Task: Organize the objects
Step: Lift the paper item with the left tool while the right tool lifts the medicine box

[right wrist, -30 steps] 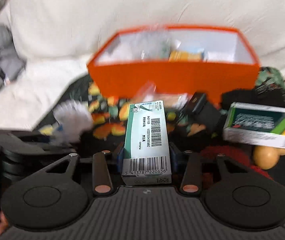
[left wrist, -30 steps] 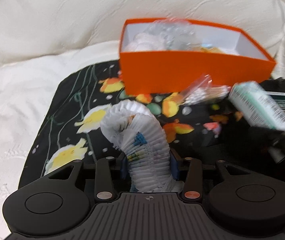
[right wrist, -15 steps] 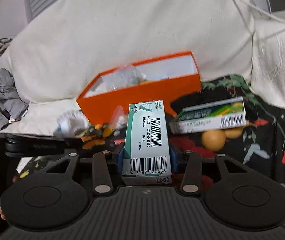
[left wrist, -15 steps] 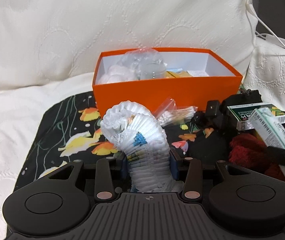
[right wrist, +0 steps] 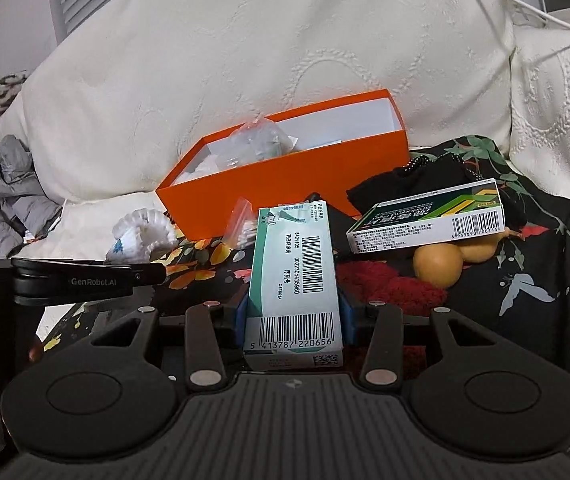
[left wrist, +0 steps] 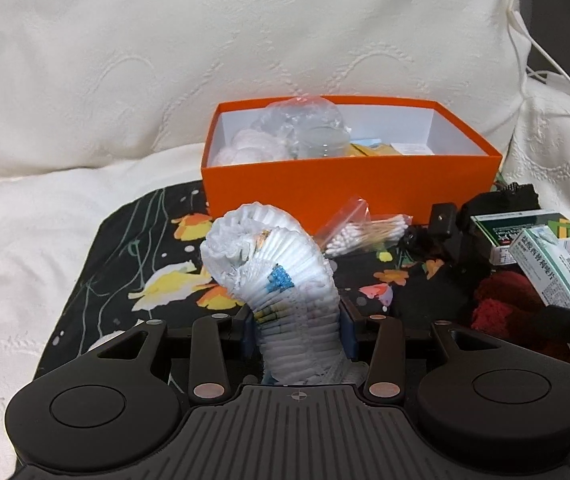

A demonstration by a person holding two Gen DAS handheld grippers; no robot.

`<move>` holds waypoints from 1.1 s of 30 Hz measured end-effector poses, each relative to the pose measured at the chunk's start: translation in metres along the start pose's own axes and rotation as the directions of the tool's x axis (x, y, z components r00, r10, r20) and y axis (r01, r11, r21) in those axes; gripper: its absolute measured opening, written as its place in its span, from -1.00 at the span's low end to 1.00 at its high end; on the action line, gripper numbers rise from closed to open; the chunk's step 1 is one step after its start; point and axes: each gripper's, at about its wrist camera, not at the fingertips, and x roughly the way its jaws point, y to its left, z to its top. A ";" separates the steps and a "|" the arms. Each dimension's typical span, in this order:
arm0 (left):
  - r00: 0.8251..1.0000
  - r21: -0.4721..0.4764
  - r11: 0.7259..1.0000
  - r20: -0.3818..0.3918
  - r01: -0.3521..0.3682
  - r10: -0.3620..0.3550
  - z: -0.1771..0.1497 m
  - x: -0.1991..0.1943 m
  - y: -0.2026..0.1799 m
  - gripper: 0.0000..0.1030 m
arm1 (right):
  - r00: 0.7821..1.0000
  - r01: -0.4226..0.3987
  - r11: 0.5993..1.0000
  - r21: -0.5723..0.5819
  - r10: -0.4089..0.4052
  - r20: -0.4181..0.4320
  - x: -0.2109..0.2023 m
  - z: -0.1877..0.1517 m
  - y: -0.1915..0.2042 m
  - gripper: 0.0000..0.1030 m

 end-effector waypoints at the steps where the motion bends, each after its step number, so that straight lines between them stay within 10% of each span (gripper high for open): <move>1: 1.000 -0.005 1.000 0.001 0.000 0.000 0.000 0.000 0.001 0.95 | 1.000 -0.001 1.000 0.003 0.001 0.000 0.000 0.000 0.000 -0.03; 33: 0.981 0.004 0.997 0.181 0.071 -0.071 0.014 -0.037 -0.003 0.95 | 1.000 -0.015 1.000 0.005 0.015 0.027 -0.003 0.002 0.002 -0.03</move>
